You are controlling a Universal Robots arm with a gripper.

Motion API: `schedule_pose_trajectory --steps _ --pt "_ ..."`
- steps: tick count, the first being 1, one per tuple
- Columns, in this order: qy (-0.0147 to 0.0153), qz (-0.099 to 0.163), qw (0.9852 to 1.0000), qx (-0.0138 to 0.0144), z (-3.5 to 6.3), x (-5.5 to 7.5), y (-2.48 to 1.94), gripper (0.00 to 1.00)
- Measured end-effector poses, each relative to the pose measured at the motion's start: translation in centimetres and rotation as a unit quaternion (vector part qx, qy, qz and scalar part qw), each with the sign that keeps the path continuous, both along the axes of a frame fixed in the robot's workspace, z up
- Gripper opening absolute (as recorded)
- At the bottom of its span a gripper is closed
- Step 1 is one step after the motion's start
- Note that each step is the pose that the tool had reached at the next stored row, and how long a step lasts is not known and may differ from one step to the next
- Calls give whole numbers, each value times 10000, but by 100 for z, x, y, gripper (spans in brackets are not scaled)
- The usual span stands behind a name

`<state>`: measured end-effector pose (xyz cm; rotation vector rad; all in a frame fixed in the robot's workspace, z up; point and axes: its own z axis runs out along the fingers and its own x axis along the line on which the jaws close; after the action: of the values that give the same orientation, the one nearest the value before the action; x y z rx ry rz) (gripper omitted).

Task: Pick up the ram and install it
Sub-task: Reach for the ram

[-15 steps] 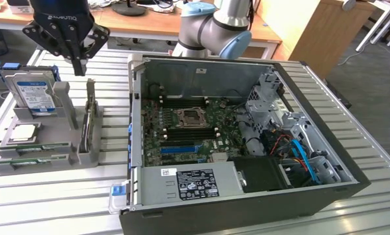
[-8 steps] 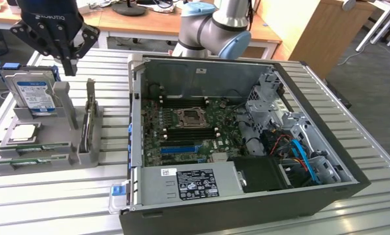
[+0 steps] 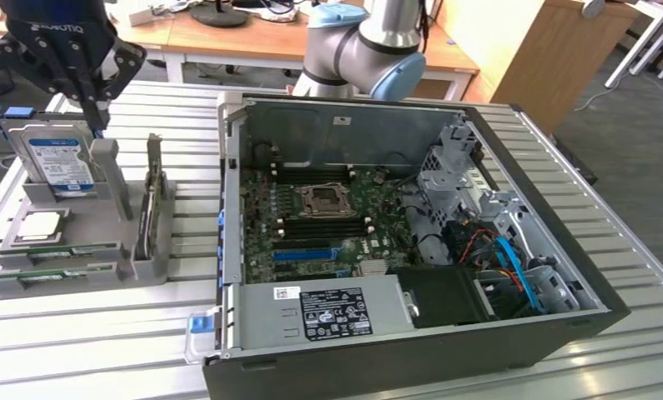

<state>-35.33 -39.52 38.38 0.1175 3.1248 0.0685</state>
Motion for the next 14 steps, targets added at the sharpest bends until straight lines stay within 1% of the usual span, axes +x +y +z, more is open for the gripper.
schedule_pose_trajectory --steps 8,14 --pt "10 0 10000 0 -9 -234 4 11" --pt "17 0 10000 0 -16 -355 5 11"
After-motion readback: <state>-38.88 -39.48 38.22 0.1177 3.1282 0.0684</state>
